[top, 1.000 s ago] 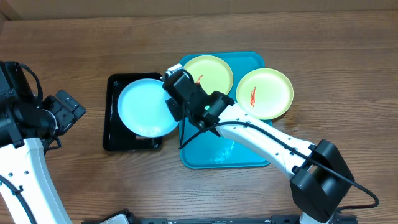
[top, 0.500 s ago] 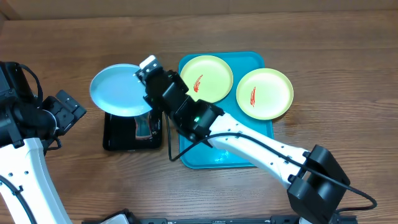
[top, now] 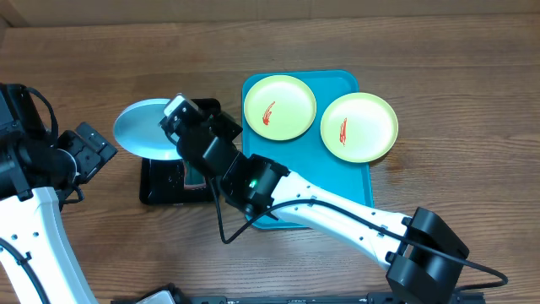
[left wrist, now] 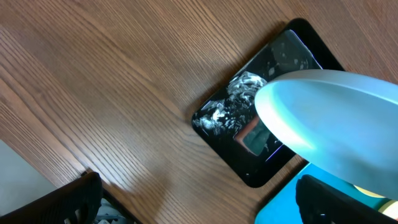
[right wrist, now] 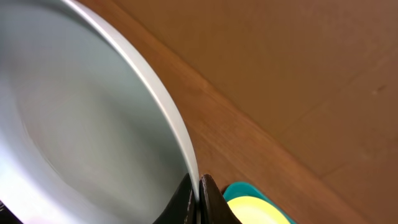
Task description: Clean dirty plates on tray and stack at the side
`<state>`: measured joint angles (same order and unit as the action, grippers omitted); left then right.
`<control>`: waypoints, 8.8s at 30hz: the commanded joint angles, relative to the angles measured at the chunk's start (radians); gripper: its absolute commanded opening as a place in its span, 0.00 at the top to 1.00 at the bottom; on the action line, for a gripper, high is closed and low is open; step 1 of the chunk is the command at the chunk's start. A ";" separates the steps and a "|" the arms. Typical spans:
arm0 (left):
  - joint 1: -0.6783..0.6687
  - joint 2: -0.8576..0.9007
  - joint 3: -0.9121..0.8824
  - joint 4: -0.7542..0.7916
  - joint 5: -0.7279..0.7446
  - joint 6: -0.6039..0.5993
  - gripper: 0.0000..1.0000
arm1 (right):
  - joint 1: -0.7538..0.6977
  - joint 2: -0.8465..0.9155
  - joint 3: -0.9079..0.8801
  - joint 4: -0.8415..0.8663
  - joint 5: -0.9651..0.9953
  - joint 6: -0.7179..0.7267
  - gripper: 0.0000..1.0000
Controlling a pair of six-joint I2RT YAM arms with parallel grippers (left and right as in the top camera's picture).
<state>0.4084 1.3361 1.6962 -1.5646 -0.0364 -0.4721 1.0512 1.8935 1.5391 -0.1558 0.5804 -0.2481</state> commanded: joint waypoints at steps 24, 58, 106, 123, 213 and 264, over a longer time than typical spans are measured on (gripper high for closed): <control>0.005 -0.001 0.016 -0.002 0.011 -0.014 0.00 | 0.031 -0.016 0.034 0.025 0.093 -0.074 0.96; 0.005 -0.001 0.016 -0.002 0.011 -0.014 0.00 | -0.467 -0.114 0.187 -0.603 -0.636 0.765 0.96; 0.005 -0.001 0.016 -0.002 0.011 -0.014 0.00 | -1.444 -0.194 -0.308 -0.875 -0.665 0.716 0.58; 0.005 -0.001 0.016 0.043 0.163 -0.063 0.00 | -1.398 -0.603 -0.293 -1.037 -1.110 0.422 0.23; -0.719 0.695 -0.105 0.417 0.116 0.171 0.10 | -1.180 -0.603 -0.294 -1.083 -1.116 0.332 0.24; -0.751 0.697 -0.256 0.485 0.135 0.014 0.96 | -1.180 -0.603 -0.297 -1.081 -1.105 0.329 0.28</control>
<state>-0.3405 2.0251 1.4479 -1.0836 0.0334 -0.4213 -0.1349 1.2961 1.2327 -1.2419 -0.5240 0.0921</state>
